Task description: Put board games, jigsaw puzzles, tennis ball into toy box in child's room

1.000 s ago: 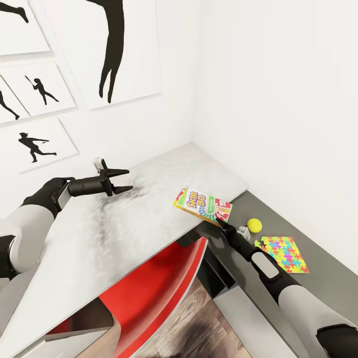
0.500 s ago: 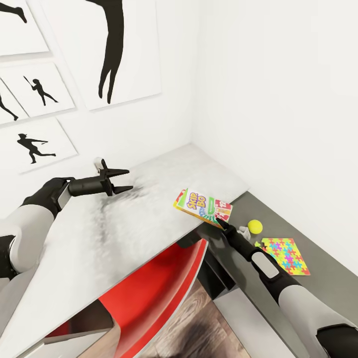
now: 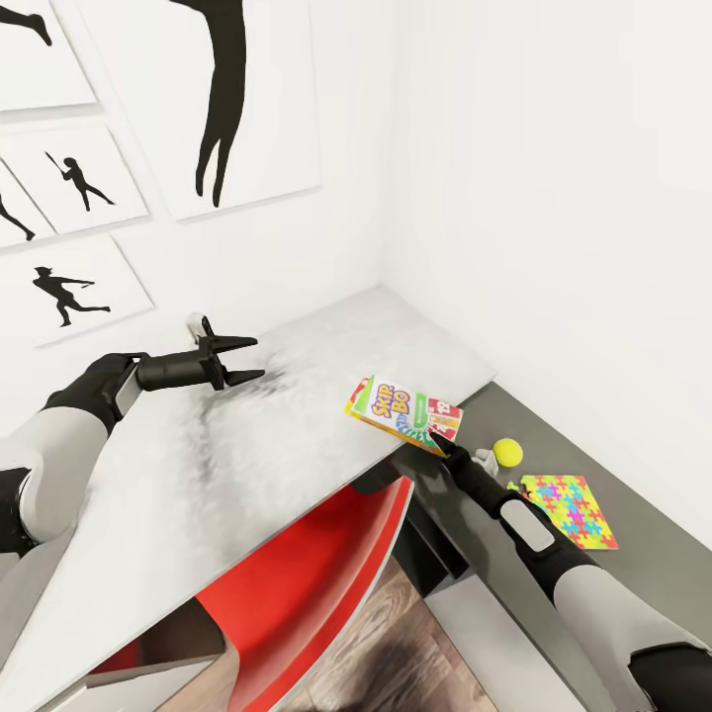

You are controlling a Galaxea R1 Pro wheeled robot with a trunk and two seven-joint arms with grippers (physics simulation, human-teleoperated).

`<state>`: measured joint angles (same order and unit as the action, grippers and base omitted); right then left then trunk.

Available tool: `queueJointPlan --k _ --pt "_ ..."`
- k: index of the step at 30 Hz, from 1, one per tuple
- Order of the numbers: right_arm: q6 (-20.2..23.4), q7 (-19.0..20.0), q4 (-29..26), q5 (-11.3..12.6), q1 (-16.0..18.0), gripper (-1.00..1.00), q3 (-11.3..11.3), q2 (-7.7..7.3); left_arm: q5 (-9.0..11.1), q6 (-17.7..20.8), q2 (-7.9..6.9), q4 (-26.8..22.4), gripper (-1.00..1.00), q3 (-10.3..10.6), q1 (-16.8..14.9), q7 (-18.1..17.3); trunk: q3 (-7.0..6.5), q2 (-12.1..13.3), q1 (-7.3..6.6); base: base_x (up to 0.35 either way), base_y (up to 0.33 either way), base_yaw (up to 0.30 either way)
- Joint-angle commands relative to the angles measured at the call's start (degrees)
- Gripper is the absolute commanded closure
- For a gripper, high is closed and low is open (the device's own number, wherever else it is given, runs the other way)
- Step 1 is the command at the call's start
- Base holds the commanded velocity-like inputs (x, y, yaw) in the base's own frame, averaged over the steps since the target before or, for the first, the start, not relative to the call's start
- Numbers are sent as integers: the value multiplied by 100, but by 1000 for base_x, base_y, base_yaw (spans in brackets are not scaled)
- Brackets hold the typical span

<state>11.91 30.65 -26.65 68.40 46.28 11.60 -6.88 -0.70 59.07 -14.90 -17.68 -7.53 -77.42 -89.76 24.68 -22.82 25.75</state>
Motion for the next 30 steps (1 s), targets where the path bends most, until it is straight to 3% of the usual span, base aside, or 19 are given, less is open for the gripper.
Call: queueJointPlan --k 1,22,23,30 --pt "22 9 1 60 8 -100 27 -6 -9 61 2 2 -100 -3 -3 -24 9 -10 3 0 0 0" --pt "48 77 1 60 38 -100 27 -28 -9 61 57 2 -100 -3 -2 -24 9 -10 3 0 0 0" --pt "48 78 1 61 40 100 25 -30 -9 61 57 2 -100 -3 -2 -24 9 -10 3 0 0 0" --pt "56 89 1 68 45 100 18 -33 -9 61 62 2 -100 -3 -2 -24 9 -10 3 0 0 0"
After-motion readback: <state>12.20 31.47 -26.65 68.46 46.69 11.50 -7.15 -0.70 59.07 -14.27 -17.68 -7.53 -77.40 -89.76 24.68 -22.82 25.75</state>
